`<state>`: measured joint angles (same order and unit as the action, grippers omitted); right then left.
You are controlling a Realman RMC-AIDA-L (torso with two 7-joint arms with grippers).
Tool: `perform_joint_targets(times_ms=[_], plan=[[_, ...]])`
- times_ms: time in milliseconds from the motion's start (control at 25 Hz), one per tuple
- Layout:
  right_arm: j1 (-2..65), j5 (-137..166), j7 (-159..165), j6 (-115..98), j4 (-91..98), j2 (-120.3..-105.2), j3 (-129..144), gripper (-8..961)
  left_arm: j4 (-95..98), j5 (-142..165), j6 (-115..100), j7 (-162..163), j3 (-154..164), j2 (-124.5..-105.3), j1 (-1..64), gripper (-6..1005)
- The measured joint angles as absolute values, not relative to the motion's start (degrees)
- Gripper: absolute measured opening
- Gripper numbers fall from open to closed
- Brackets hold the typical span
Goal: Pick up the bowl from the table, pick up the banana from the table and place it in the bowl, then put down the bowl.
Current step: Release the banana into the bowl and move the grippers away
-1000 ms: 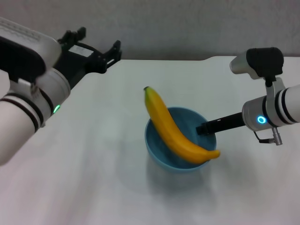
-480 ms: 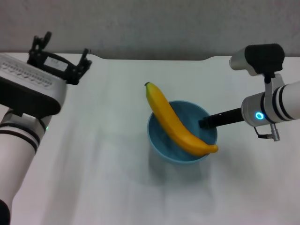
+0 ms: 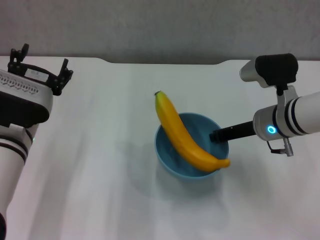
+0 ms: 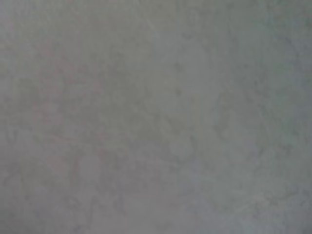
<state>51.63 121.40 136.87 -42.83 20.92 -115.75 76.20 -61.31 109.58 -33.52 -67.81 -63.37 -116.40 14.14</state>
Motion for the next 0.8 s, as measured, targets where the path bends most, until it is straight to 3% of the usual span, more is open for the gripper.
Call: perform_joint_targets(times_ms=[800], plan=[[52.99, 118.03, 136.98, -43.79, 18.11, -116.40, 79.29, 84, -60.11, 109.20, -34.29, -67.67, -61.29, -116.54, 14.02, 894]])
